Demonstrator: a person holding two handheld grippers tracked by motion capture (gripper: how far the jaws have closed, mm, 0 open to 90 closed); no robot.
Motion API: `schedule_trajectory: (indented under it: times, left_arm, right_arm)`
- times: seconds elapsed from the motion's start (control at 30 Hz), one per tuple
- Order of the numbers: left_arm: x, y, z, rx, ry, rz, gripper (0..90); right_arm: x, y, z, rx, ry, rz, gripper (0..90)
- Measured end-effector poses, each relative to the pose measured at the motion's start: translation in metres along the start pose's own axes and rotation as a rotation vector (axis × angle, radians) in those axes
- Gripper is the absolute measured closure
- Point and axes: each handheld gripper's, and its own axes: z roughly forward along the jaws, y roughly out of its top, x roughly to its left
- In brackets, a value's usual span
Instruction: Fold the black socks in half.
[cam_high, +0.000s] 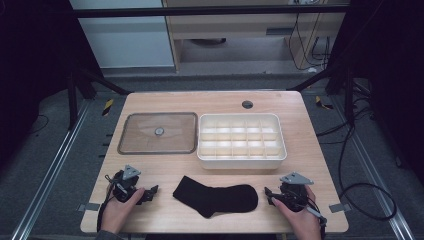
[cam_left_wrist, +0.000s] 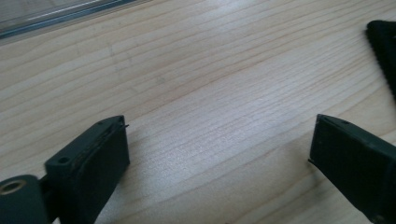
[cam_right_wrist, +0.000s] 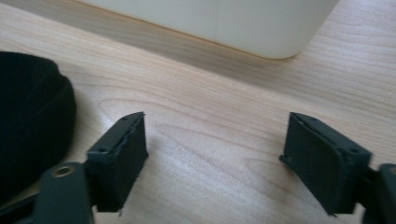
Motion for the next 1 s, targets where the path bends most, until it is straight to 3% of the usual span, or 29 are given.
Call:
schedule_trajectory:
  times: [0.23,0.3,0.5,0.6,0.77,0.87,0.93,0.97,1.0]
  left_arm:
    - [-0.005,0.004,-0.011,-0.017,-0.024,0.014,7.9]
    - [-0.011,0.006,-0.012,-0.007,-0.033,0.037,8.2]
    - [-0.023,0.009,-0.014,-0.006,-0.045,0.082,8.1]
    - [-0.028,0.010,-0.014,-0.011,-0.053,0.088,8.4]
    - [-0.038,0.012,-0.017,-0.017,-0.081,0.109,9.5]
    - [-0.048,0.016,-0.020,-0.024,-0.095,0.127,10.0]
    - [-0.056,0.019,-0.022,-0.024,-0.097,0.151,11.6]
    - [-0.061,0.022,-0.023,-0.020,-0.098,0.161,13.1]
    - [-0.063,0.024,-0.023,-0.017,-0.098,0.170,13.1]
  right_arm:
    - [0.009,0.012,-0.014,0.041,0.016,0.026,39.4]
    - [0.016,0.022,-0.024,0.065,0.063,0.016,43.1]
    - [0.029,0.036,-0.035,0.114,0.133,0.003,48.1]
    - [0.037,0.042,-0.031,0.146,0.174,0.007,47.3]
    - [0.057,0.045,-0.014,0.221,0.181,-0.028,45.6]
    - [0.061,0.044,-0.008,0.248,0.178,-0.025,45.9]
    - [0.064,0.044,-0.004,0.267,0.185,-0.043,52.9]
    - [0.067,0.045,-0.003,0.280,0.176,-0.064,62.0]
    - [0.067,0.045,-0.003,0.280,0.176,-0.064,62.0]
